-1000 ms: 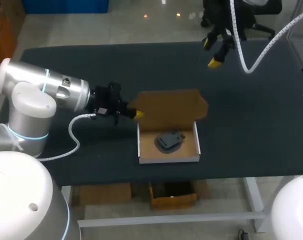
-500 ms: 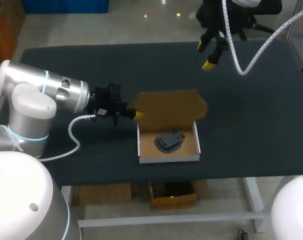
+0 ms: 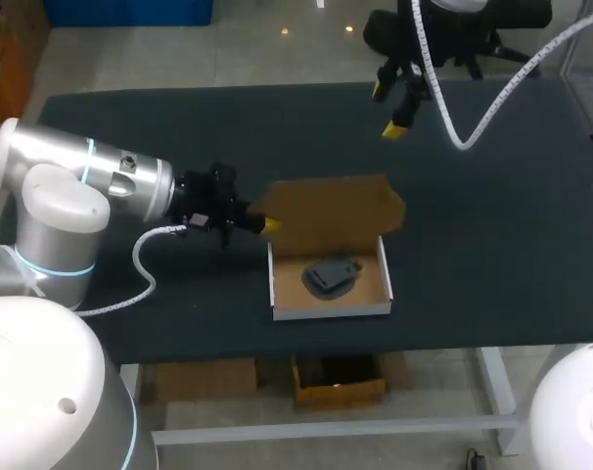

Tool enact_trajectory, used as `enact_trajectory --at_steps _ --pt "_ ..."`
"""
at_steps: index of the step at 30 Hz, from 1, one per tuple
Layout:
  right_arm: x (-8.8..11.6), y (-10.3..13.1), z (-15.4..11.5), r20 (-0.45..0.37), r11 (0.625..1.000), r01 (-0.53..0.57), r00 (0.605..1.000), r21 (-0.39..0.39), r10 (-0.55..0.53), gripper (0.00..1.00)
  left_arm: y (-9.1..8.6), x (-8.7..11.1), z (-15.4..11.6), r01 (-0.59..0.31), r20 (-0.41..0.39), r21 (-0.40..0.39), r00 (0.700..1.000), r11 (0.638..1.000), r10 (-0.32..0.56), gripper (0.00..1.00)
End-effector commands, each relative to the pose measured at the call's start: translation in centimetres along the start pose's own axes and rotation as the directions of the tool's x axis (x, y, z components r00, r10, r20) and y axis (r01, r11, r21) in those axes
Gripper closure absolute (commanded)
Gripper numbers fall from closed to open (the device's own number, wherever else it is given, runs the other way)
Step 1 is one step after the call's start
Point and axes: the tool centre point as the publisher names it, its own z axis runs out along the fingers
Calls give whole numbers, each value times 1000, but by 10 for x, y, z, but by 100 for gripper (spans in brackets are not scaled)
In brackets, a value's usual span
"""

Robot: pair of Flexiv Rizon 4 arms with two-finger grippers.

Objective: Assemble the packaging by folding the flat box into shape, placing the metal phone stand inside, and closing the box properly

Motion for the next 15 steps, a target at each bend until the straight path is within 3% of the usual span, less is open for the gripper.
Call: enact_trajectory --at_steps 1,8,15 --pt "2 8 1 6 1000 0 1000 23 0 0 2 1 0 -1 2 2 1000 1000 1 100" --pt "-2 21 5 11 998 -19 1000 61 19 0 2 1 0 -1 2 2 1000 1000 1 100" --pt "-10 28 11 24 990 -112 994 90 110 0 2 1 0 -1 2 2 1000 1000 1 100"
